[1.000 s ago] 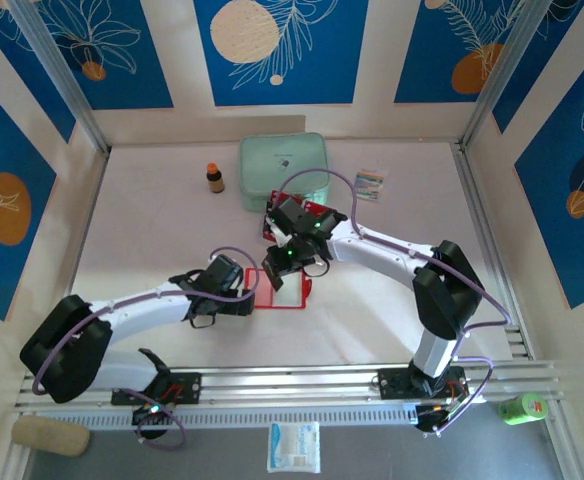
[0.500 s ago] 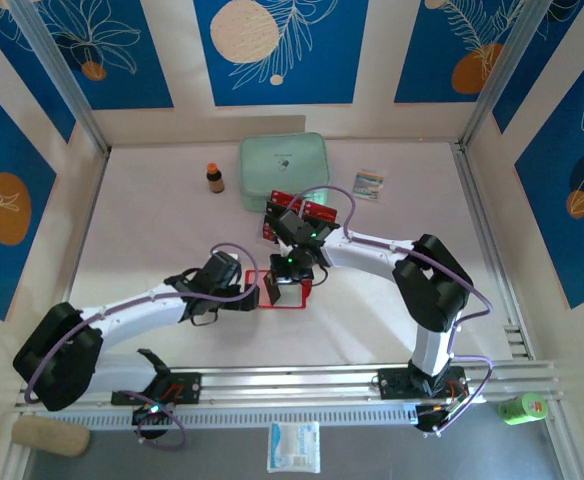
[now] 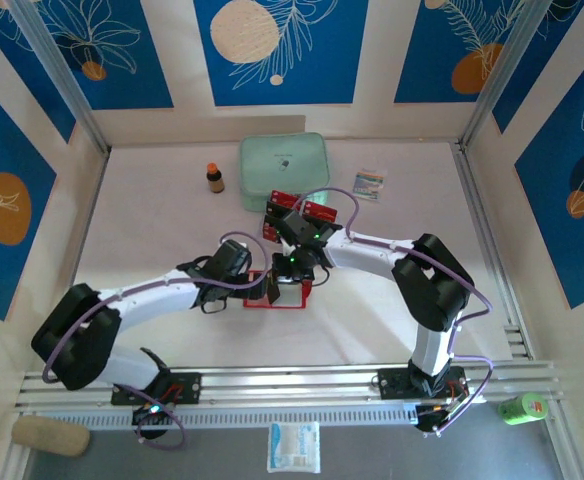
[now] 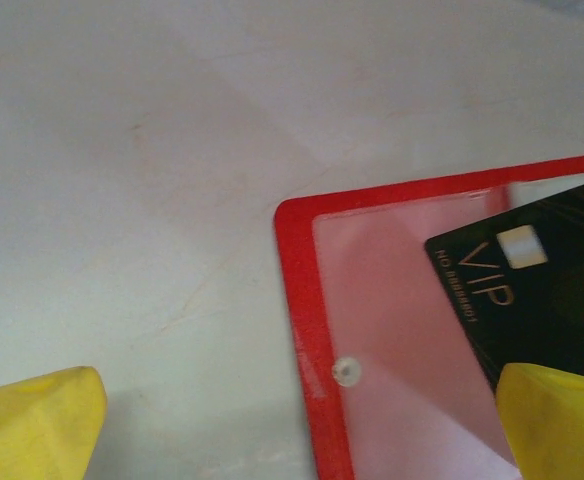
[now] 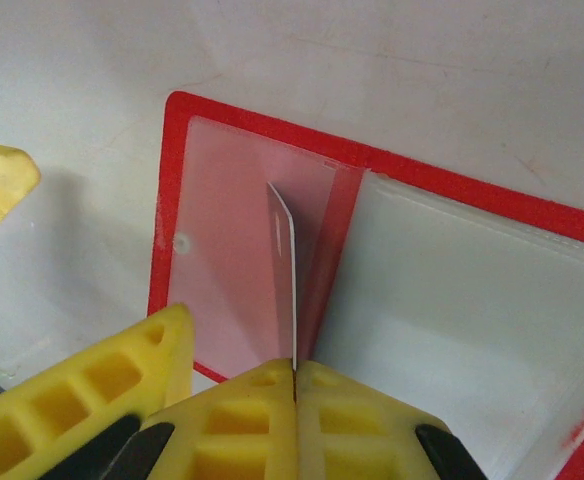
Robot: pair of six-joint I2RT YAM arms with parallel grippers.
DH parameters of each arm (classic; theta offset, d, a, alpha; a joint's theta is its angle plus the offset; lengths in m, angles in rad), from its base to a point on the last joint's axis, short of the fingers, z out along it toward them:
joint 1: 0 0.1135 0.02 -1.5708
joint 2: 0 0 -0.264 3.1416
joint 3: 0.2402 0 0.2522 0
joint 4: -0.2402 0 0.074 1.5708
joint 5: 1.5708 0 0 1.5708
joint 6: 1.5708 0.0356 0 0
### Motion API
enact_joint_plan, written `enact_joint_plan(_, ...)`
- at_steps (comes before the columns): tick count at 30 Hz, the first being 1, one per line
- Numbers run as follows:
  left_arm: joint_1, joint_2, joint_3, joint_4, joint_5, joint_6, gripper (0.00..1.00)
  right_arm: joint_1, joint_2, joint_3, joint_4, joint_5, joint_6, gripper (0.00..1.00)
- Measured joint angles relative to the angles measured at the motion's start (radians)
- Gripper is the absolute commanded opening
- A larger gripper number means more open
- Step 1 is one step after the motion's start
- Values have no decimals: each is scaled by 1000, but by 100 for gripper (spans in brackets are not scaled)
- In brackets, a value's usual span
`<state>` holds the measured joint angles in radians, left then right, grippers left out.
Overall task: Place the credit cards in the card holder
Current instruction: Insert the credit card into the card slot.
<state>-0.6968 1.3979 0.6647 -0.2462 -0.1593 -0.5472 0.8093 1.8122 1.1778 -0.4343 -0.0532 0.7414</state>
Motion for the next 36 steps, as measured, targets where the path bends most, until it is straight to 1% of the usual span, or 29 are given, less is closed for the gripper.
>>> enact_joint_plan(9, 12, 56, -20, 33, -17, 7, 100, -13, -26, -42, 24, -6, 19, 0)
enact_joint_plan(16, 12, 51, -42, 68, -32, 6, 100, -63, -180, -164, 63, -11, 57, 0)
enact_joint_plan(19, 12, 42, -53, 80, -32, 5, 100, -85, -243, -238, 133, -19, 93, 0)
enact_joint_plan(21, 12, 36, -58, 86, -32, 3, 100, -91, -274, -299, 209, -27, 124, 0)
enact_joint_plan(26, 12, 25, -69, 96, -32, 3, 100, -80, -288, -418, 391, -34, 183, 0)
enact_joint_plan(36, 12, 23, -75, 104, -32, 3, 100, -16, -288, -501, 637, 26, 211, 0)
